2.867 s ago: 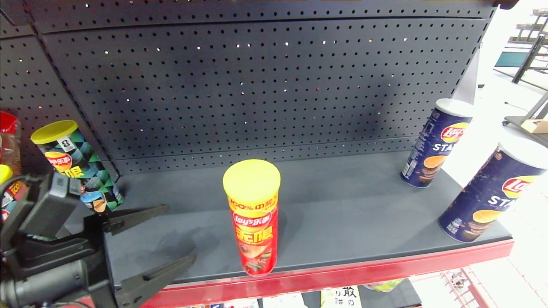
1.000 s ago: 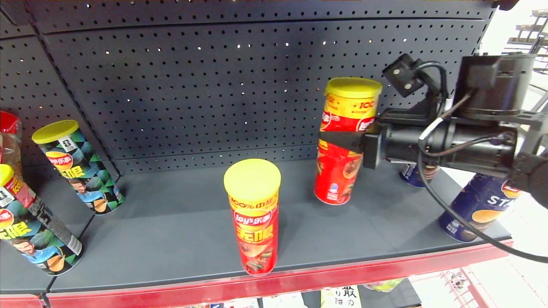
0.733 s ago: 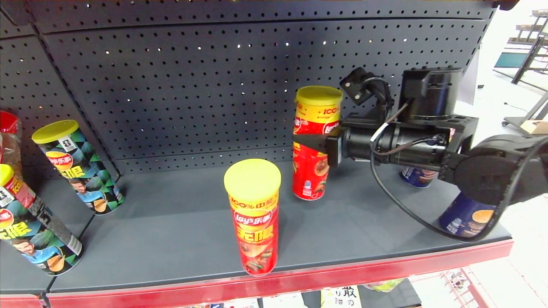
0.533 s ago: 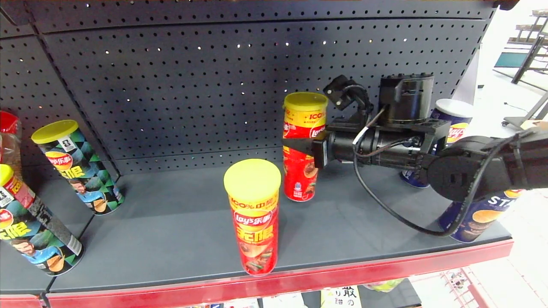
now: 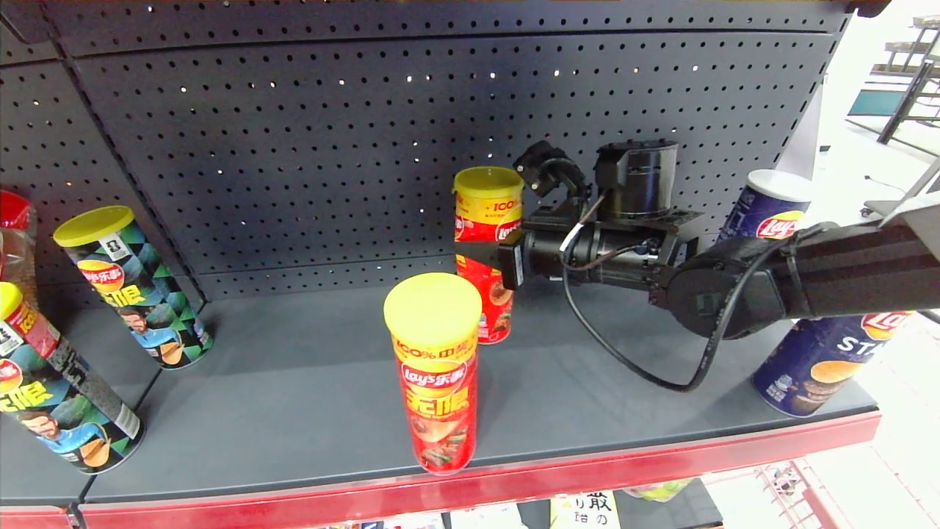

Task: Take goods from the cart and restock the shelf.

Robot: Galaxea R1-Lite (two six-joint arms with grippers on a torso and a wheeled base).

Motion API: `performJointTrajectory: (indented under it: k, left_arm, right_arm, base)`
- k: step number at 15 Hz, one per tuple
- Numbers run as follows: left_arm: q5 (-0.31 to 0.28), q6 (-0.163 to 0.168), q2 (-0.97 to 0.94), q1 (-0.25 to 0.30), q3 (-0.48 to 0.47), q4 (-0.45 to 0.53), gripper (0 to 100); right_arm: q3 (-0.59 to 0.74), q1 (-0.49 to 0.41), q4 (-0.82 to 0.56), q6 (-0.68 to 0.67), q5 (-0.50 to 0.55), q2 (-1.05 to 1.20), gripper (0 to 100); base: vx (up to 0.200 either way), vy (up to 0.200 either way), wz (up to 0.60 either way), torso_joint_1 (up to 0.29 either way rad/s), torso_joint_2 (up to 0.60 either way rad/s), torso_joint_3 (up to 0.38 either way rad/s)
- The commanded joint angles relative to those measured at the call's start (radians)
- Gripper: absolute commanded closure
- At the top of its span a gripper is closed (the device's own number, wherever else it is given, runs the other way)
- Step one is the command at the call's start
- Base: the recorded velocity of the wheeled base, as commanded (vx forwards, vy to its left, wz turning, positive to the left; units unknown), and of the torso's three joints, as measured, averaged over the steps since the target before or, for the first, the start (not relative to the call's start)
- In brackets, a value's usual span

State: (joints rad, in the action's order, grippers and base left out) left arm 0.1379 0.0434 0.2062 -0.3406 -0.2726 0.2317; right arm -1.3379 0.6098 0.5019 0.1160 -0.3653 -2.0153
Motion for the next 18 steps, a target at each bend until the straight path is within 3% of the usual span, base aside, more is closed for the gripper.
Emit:
performJointTrajectory:
  k: [1, 8, 18]
  left_arm:
    - [0.000, 0.000, 0.004, 0.000, 0.004, 0.000, 0]
    - [0.002, 0.000, 0.002, 0.000, 0.004, 0.001, 0]
    - [0.000, 0.000, 0.001, 0.000, 0.006, 0.001, 0]
  right_arm:
    - [-0.030, 0.021, 0.000, 0.001, 0.002, -0.029, 100]
    - [-0.093, 0.036, 0.001, 0.004, 0.005, -0.077, 100]
    - [-0.017, 0.036, 0.064, 0.008, 0.008, -0.080, 100]
  base:
    - [0.000, 0.000, 0.00, 0.000, 0.00, 0.000]
    - [0.000, 0.000, 0.00, 0.000, 0.00, 0.000]
    - [0.000, 0.000, 0.00, 0.000, 0.00, 0.000]
